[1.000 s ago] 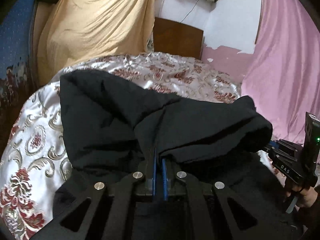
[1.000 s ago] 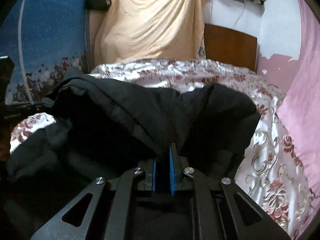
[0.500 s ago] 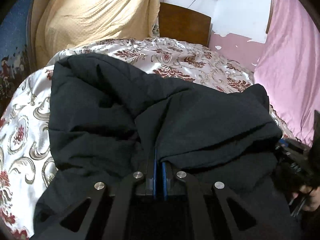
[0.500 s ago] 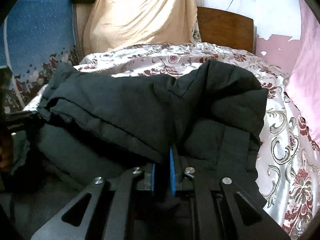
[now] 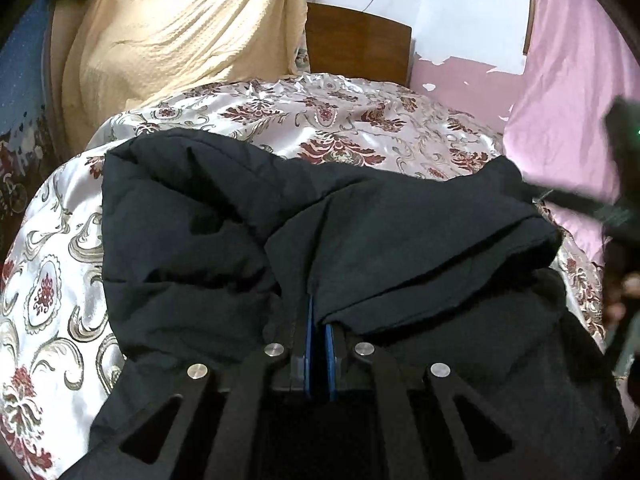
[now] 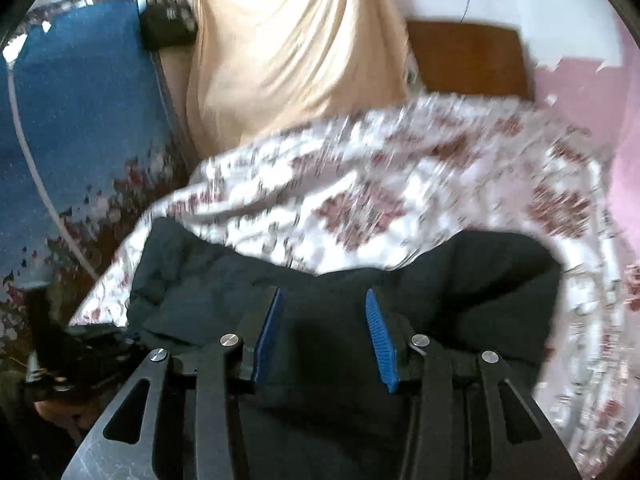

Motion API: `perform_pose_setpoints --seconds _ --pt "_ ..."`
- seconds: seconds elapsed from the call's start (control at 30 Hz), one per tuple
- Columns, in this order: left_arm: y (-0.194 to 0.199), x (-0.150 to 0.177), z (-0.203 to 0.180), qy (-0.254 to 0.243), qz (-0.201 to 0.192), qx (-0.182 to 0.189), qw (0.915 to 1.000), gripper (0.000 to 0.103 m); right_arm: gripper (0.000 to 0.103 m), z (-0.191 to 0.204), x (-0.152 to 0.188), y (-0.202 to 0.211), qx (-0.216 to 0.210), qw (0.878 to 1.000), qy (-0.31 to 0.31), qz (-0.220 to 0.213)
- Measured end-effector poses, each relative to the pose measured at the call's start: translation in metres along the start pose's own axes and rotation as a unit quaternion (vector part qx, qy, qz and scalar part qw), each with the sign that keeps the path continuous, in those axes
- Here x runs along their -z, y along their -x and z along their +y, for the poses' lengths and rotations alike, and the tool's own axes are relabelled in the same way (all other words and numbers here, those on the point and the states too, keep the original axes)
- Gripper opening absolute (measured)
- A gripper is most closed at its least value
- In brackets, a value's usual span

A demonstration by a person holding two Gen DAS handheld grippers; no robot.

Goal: Fold large clothes

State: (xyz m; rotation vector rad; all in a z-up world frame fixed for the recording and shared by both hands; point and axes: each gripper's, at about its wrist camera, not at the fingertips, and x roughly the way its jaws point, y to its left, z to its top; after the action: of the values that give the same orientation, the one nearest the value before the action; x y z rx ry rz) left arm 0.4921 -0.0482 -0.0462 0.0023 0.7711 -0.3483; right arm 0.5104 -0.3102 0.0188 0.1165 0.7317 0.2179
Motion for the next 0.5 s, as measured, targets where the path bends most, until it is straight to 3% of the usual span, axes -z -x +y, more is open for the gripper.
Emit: perform_pose_setpoints --seconds 0.07,0.17,0.27,0.33,0.4,0.5 --pt "0.010 -0.003 0.004 0.001 -0.002 -0.002 1.0000 0.010 0.039 0.006 0.011 -0.021 0.018 0.999 0.015 0.022" --pt "0.033 -0.006 0.013 -0.002 -0.019 0.011 0.9998 0.010 0.039 0.003 0.031 -0.024 0.017 1.000 0.013 0.012" --pt "0.056 -0.016 0.017 0.007 -0.055 0.030 0.9980 0.020 0.039 -0.003 0.041 -0.021 0.009 1.000 0.005 0.001" --pt "0.058 -0.029 0.010 0.007 -0.069 0.029 0.9972 0.033 0.039 -0.005 0.042 -0.022 0.010 1.000 0.007 0.001" --pt "0.050 -0.043 0.000 0.001 -0.067 0.039 0.9970 0.037 0.039 -0.004 0.042 -0.022 0.012 1.000 0.007 0.003" --pt "0.017 -0.057 -0.015 -0.015 -0.025 0.041 0.9987 0.053 0.039 -0.005 0.040 -0.022 0.013 1.000 0.017 0.008"
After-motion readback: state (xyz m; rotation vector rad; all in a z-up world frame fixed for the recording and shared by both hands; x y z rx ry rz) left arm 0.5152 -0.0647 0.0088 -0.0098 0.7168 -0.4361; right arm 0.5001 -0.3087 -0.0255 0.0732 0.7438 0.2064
